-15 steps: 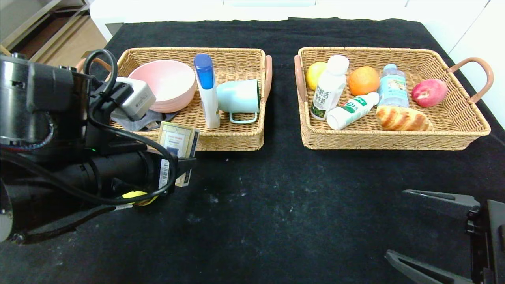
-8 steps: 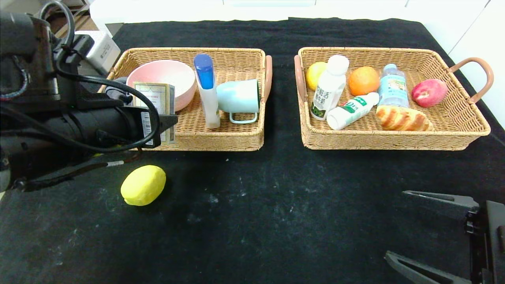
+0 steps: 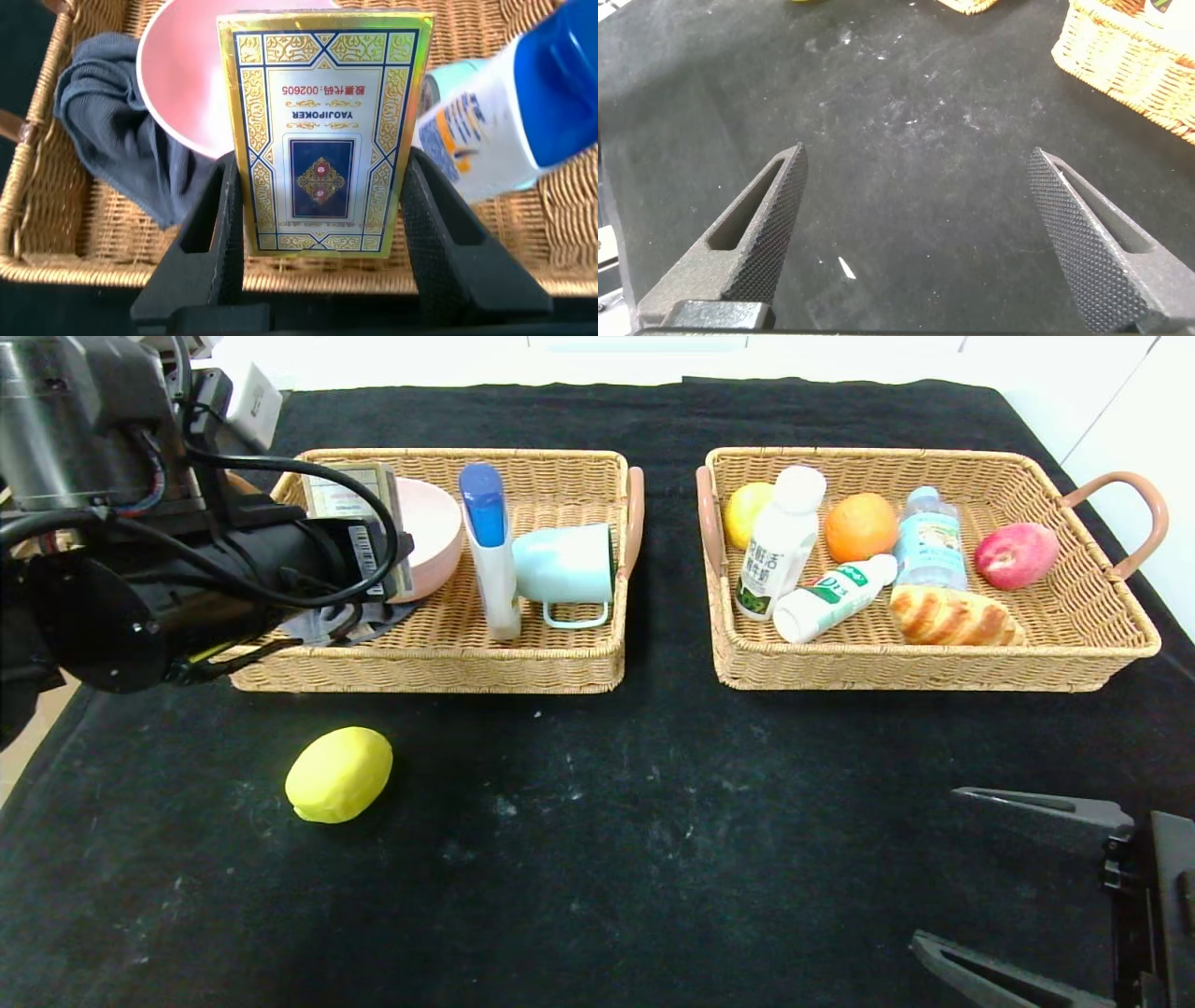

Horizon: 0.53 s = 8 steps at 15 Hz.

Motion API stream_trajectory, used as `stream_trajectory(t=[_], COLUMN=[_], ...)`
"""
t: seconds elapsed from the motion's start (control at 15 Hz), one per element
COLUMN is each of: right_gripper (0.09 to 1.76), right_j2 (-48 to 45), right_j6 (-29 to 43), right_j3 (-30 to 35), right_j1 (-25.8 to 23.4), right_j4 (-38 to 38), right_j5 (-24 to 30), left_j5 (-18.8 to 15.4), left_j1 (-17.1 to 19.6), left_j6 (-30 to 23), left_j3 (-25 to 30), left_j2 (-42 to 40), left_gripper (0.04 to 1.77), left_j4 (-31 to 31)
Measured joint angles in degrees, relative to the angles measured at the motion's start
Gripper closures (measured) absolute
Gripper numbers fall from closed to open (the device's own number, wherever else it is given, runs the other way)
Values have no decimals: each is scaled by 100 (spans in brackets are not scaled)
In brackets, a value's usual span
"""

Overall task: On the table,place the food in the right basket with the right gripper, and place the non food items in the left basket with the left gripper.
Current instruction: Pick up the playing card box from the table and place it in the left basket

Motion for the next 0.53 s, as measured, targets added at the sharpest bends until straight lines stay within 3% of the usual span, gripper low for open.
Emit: stream_trajectory(t=[0.53], right_gripper=[14], right_j2=[41], right_j6=[-51], right_j3=[28], right_j1=[0], right_j4=[0], right_j5=[0], left_j5=[-11], left_j1=[291], left_j6=[55], left_j3=[-595], left_j2=[618], left_gripper=[79], left_j4=[-759])
